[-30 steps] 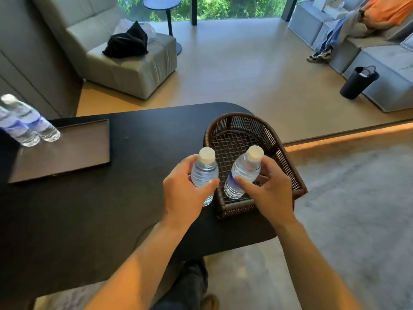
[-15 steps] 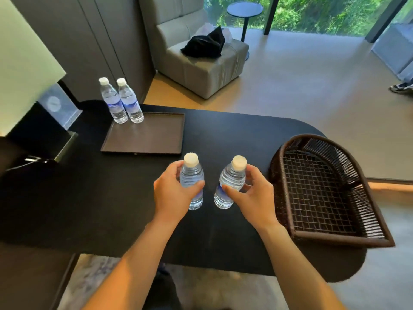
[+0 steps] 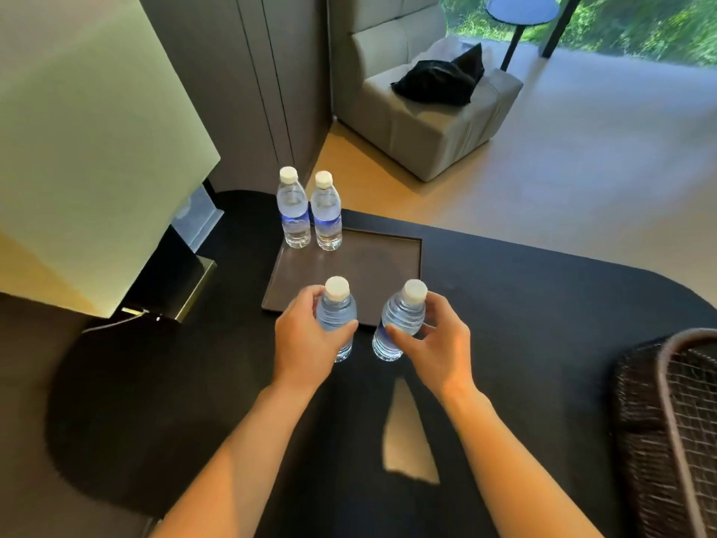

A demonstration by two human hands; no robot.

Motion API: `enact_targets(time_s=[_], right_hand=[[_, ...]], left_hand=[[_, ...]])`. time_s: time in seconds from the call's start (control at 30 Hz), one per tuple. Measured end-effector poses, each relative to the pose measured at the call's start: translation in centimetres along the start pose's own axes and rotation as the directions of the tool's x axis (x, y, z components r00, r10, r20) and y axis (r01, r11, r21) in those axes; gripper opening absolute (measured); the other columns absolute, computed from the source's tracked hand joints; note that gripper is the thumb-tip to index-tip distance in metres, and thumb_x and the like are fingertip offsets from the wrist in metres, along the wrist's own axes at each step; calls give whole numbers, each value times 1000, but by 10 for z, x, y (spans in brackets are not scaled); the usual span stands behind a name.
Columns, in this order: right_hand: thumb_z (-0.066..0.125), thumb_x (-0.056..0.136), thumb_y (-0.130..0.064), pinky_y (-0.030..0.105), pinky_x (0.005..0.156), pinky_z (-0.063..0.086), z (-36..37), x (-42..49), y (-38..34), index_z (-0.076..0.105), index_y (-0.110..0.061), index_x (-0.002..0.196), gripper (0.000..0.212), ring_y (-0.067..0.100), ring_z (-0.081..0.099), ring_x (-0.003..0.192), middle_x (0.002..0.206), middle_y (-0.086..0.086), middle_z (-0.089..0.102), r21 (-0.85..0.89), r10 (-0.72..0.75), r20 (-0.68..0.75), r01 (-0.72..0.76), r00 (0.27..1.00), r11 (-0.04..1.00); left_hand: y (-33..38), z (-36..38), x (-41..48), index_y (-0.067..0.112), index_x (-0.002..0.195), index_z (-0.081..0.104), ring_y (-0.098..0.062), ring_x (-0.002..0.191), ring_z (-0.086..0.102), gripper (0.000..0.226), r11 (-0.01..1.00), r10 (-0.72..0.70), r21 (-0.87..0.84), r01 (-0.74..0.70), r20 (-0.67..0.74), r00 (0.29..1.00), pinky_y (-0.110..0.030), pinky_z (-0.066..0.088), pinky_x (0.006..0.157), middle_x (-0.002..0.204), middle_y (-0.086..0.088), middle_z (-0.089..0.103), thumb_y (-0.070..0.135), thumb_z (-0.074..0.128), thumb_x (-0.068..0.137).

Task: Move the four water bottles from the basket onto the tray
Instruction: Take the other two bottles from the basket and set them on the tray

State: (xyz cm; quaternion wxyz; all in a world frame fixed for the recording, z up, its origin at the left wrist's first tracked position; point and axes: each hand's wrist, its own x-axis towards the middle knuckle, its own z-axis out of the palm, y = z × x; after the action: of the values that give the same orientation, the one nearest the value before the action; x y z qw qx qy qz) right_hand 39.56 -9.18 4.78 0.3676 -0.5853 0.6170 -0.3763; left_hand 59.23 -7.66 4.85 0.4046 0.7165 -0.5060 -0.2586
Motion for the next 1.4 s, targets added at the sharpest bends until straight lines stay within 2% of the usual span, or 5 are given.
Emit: enact_targets(time_s=[0.23,0.57,0.77,1.03,1.4], right_hand=[[93,76,-23,32,100,57,74,74,-17,57,-27,134,69,8,64,117,127,-10,66,-22,-23,20,24,1000,999],[90,78,-26,26,101,51,145,130,-17,54,-28,137,69,3,58,118,133,-7,65,-96,-38,64,45,997,994],[89,80,-30,28,101,54,161,146,-21,54,-24,138,69,9,61,121,135,-4,65,-86,-53,38,56,998,995],[88,81,-30,41,103,56,170,155,-23,53,-21,141,70,13,62,125,137,-3,64,-102,-58,27,61,998,993],[87,82,-29,42,104,56,176,160,-25,52,-20,140,69,14,60,126,137,-1,62,-112,-54,2,54,999,992]], left_hand=[[-35,-17,87,25,116,63,-9,99,67,58,999,35,7,-34,-27,999,-36,59,88,106,12,67,22,95,68],[-74,-22,157,23,127,60,-8,116,60,62,1000,25,3,-25,-45,999,-33,56,95,125,4,66,21,91,74],[-81,-17,176,22,130,59,-4,115,56,62,998,64,-20,-64,-18,998,-12,45,88,126,3,65,23,89,77],[-86,-16,194,20,132,59,-6,119,57,62,994,109,-24,-109,-6,994,-23,51,94,129,1,65,25,89,77],[-88,-13,205,21,135,57,-3,119,53,64,994,106,-14,-106,25,994,-9,40,90,133,0,63,25,88,79]])
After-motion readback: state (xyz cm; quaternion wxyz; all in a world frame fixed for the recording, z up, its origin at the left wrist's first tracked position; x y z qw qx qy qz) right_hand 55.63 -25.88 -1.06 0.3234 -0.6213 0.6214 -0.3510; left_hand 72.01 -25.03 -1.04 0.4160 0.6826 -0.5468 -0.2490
